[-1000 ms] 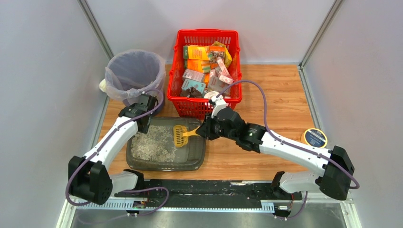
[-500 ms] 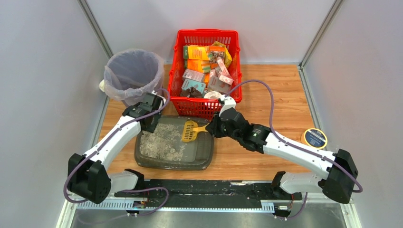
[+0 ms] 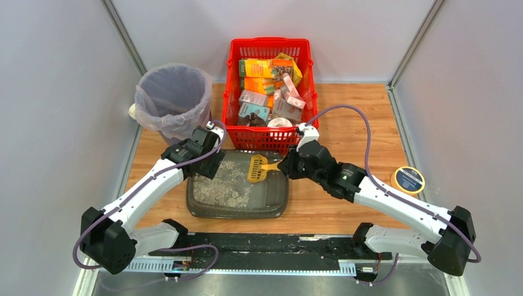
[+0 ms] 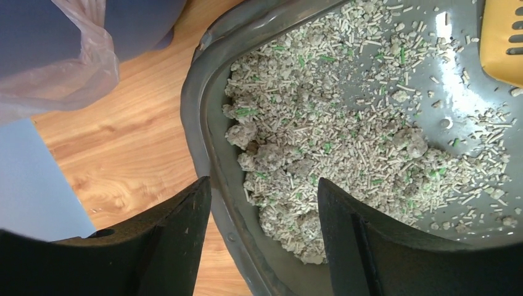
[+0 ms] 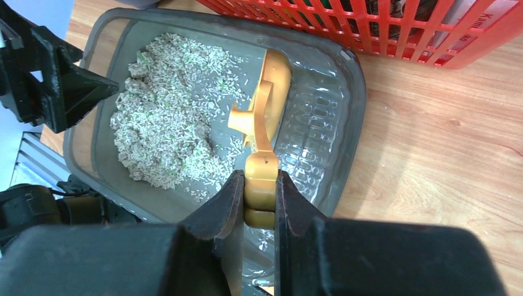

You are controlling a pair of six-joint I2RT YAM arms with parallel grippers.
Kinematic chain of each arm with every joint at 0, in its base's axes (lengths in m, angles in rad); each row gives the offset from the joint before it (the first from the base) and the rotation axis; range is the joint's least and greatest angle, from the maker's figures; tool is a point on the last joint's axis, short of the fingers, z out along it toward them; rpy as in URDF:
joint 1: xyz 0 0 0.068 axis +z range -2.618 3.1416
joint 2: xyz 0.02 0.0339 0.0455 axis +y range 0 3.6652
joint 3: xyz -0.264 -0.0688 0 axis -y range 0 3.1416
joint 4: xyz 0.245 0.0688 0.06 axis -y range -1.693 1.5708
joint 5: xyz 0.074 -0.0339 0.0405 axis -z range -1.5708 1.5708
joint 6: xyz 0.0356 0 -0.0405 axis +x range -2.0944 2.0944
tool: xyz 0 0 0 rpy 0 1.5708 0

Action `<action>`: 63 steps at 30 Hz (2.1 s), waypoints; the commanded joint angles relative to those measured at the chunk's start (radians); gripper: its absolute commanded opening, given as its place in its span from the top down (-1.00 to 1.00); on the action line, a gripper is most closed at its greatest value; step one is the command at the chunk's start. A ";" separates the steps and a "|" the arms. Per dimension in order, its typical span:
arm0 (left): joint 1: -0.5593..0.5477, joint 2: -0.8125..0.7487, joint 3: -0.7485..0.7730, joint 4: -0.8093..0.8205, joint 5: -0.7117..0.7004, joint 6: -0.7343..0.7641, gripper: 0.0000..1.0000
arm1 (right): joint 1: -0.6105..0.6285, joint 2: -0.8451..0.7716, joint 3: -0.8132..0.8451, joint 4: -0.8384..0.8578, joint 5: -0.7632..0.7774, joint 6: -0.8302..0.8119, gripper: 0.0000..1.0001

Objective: Clean the litter box

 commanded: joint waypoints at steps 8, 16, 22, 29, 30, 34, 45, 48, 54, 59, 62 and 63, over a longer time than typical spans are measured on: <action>0.090 -0.103 -0.010 -0.122 0.022 -0.245 -0.44 | -0.019 -0.062 0.029 -0.019 -0.100 0.000 1.00; 0.147 -0.056 -0.033 -0.103 0.105 -0.239 -0.33 | -0.018 0.028 -0.024 0.118 -0.284 0.084 1.00; 0.147 -0.005 -0.044 -0.078 0.160 -0.202 0.08 | -0.001 0.123 -0.043 0.164 -0.333 0.121 1.00; 0.147 -0.013 -0.062 -0.038 0.177 -0.181 0.42 | 0.033 0.166 -0.141 0.299 -0.298 0.198 1.00; 0.147 -0.014 -0.067 -0.031 0.182 -0.176 0.42 | 0.034 0.169 -0.161 0.350 -0.290 0.212 1.00; 0.147 0.001 -0.072 -0.004 0.194 -0.150 0.55 | 0.042 0.188 -0.248 0.484 -0.266 0.278 1.00; 0.147 -0.005 -0.070 0.009 0.221 -0.127 0.56 | 0.063 0.306 -0.359 0.708 -0.244 0.351 1.00; 0.147 -0.002 -0.069 0.009 0.228 -0.125 0.56 | 0.063 0.324 -0.359 0.736 -0.246 0.348 1.00; 0.147 -0.004 -0.069 0.009 0.218 -0.124 0.56 | 0.063 0.260 -0.398 0.722 -0.188 0.364 1.00; 0.147 0.001 -0.066 0.011 0.221 -0.115 0.55 | 0.063 0.177 -0.432 0.626 -0.086 0.335 1.00; 0.147 0.006 -0.062 0.009 0.229 -0.112 0.55 | 0.063 0.182 -0.417 0.584 -0.071 0.307 1.00; 0.147 0.006 -0.062 0.011 0.229 -0.110 0.55 | 0.063 0.189 -0.414 0.583 -0.075 0.301 1.00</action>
